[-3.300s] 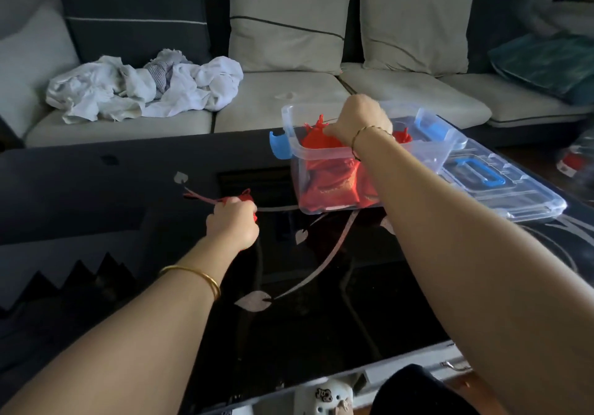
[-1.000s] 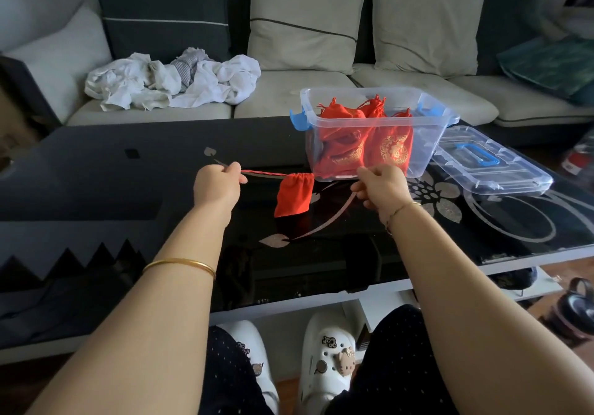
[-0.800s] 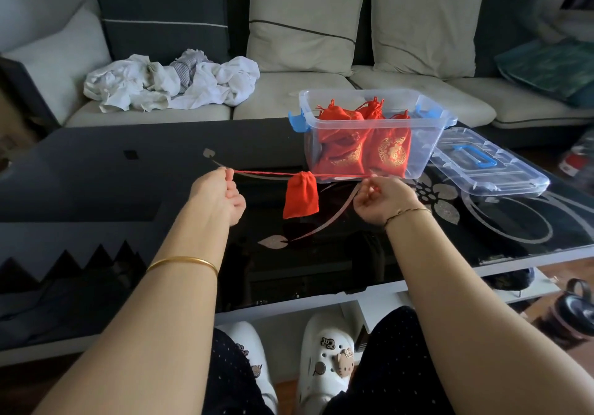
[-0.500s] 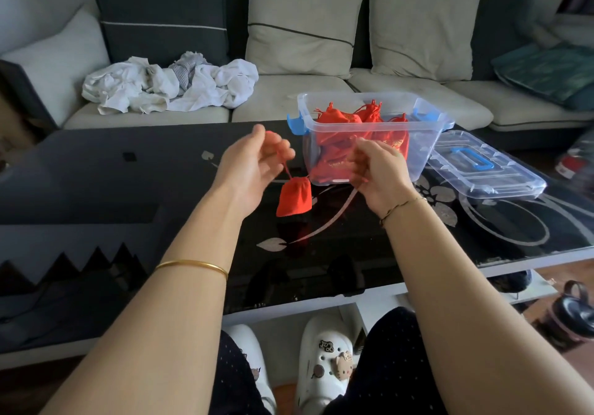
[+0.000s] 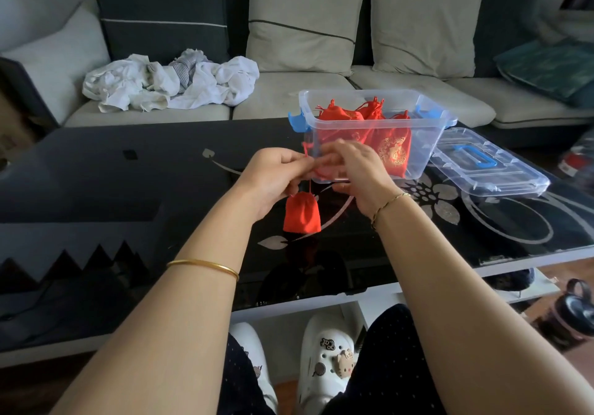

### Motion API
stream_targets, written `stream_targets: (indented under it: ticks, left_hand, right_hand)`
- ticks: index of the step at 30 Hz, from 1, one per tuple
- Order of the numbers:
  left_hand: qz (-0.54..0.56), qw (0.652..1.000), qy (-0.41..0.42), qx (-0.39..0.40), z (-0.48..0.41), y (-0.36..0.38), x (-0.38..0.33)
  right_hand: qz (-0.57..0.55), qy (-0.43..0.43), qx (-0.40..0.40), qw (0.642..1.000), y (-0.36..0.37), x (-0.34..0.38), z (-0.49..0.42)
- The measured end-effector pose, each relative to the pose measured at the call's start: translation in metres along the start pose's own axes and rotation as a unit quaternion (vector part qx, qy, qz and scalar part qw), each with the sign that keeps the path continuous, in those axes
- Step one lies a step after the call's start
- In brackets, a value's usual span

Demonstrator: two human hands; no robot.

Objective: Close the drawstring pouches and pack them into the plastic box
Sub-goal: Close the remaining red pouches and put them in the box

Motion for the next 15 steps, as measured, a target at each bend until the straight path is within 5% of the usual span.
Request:
stream_targets:
  ticks: [6,11,15]
  left_hand:
    - [0.024,1.000,0.001,0.005,-0.001,0.002,0.001]
    - [0.041,0.999,-0.008,-0.031,-0.004,-0.002,0.006]
    - [0.034,0.999,0.005,-0.019,-0.005,-0.003,0.006]
  right_hand:
    - [0.126,0.034,0.076,0.989,0.001,-0.012,0.002]
    - [0.032,0.097,0.097,0.990,0.000,-0.012,0.000]
    - [0.185,0.161,0.141,0.959,-0.001,-0.020,0.008]
Point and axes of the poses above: each hand's wrist, its own z-axis away from the middle knuckle, its own y-axis out of the palm, x = y × z, the point moved 5 cm from there along -z, towards the middle knuckle, and after that the axes turned 15 degrees about -z, right-handed, at the moved point
